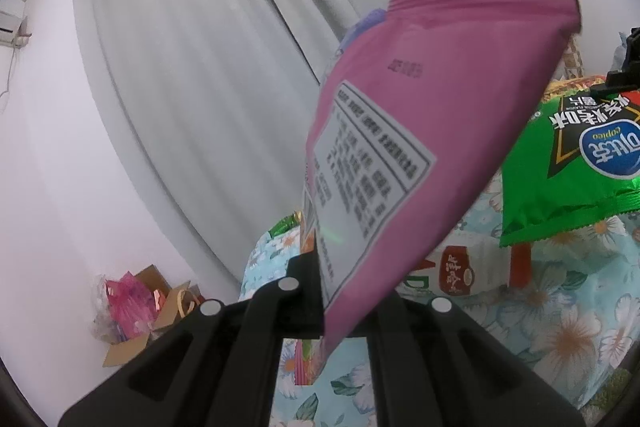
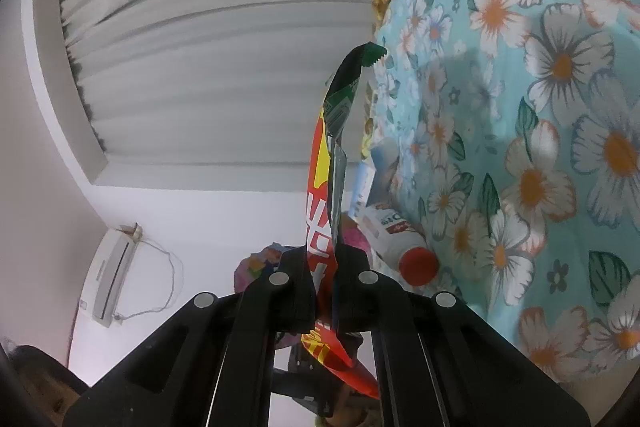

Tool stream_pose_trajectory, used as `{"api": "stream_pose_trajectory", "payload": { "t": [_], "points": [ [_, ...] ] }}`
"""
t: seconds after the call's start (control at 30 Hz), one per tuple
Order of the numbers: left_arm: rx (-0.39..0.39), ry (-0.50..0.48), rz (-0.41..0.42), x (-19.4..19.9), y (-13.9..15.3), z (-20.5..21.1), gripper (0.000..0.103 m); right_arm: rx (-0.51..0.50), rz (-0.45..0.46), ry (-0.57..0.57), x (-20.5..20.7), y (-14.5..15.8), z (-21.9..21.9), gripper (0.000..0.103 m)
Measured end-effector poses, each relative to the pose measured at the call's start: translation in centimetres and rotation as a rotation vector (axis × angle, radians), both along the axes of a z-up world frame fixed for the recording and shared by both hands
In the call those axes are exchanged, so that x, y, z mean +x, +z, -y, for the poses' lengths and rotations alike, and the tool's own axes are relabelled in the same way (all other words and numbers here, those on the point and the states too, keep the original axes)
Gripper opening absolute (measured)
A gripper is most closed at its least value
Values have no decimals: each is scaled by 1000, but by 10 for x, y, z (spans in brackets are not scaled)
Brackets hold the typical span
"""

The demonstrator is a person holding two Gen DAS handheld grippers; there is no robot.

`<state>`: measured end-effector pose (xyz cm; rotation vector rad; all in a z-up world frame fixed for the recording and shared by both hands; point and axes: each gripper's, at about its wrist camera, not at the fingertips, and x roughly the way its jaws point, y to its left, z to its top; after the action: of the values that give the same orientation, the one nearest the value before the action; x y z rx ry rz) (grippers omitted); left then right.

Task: Collect trash
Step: 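Carry the pink bag and green-red chip bag toward the blue wastebasket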

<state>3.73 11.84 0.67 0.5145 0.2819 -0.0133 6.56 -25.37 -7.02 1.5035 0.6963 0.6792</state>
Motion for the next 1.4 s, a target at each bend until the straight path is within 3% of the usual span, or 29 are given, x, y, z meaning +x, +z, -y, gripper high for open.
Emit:
{"api": "stream_pose_trajectory", "payload": {
  "t": [0.57, 0.93, 1.07, 1.23, 1.4],
  "points": [
    [39, -117, 69, -5, 25, 36, 0, 79, 52, -92, -21, -1, 42, 4],
    [26, -331, 66, 15, 44, 103, 0, 128, 81, -216, -43, -3, 96, 4],
    [-1, -441, 21, 26, 53, 136, 0, 140, 86, -278, -53, -5, 125, 4],
    [-56, -605, -91, 46, 69, 196, 0, 112, 98, -406, -78, 0, 177, 4],
    [-126, -756, -250, 72, 75, 266, 0, -11, 55, -633, -117, 2, 243, 4]
  ]
}}
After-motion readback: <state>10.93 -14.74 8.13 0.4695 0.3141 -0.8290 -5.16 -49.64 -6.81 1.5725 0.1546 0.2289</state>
